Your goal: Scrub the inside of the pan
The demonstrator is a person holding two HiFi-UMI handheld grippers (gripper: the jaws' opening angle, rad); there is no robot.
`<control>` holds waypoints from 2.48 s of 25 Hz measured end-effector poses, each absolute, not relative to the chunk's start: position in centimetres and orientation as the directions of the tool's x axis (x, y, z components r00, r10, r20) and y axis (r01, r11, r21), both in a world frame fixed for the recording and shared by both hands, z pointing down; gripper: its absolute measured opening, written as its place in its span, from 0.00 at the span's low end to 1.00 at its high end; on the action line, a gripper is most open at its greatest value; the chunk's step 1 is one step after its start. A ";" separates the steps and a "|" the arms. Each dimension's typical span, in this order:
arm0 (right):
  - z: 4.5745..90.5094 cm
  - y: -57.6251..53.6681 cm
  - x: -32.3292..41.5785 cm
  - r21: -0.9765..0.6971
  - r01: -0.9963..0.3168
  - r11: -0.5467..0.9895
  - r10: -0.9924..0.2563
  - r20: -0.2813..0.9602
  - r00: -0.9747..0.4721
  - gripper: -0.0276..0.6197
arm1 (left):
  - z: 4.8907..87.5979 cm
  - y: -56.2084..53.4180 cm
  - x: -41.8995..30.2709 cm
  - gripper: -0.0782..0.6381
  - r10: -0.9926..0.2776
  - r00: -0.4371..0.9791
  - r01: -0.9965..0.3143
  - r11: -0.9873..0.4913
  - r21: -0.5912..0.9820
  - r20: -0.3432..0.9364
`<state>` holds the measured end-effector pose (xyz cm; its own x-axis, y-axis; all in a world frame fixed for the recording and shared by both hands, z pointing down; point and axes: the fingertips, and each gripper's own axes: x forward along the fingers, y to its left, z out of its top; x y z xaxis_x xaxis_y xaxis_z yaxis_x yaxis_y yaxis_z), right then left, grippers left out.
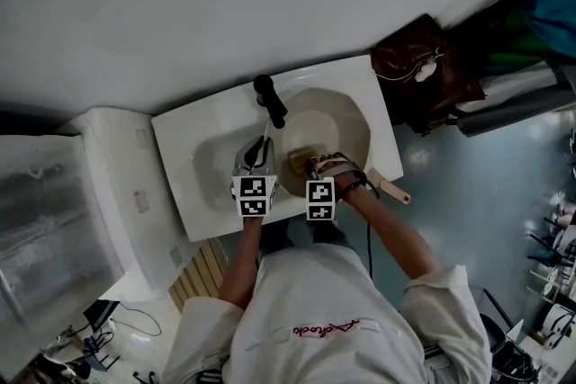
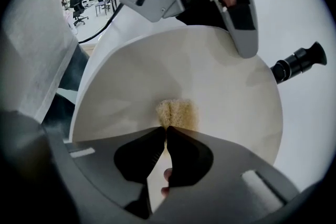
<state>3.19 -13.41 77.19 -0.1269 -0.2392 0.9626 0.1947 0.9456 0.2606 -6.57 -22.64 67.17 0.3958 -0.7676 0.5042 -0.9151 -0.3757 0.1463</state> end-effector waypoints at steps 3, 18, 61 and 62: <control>76.6 -15.6 2.5 0.292 0.155 0.944 -0.272 0.952 -0.140 0.08 | 67.3 -22.6 -6.6 0.16 -0.768 0.395 -0.916 -0.374 0.148 0.504; 75.9 -23.4 0.0 0.370 0.045 0.928 -0.362 0.923 -0.132 0.08 | 67.7 -22.4 -6.6 0.17 -0.762 0.401 -0.912 -0.382 0.147 0.508; 78.3 -11.5 3.0 0.257 0.264 0.930 -0.235 0.966 -0.110 0.08 | 67.3 -22.6 -6.6 0.17 -0.765 0.390 -0.916 -0.378 0.132 0.513; 78.3 -11.5 3.0 0.258 0.264 0.929 -0.236 0.965 -0.113 0.08 | 67.3 -22.6 -6.5 0.17 -0.764 0.390 -0.916 -0.378 0.132 0.514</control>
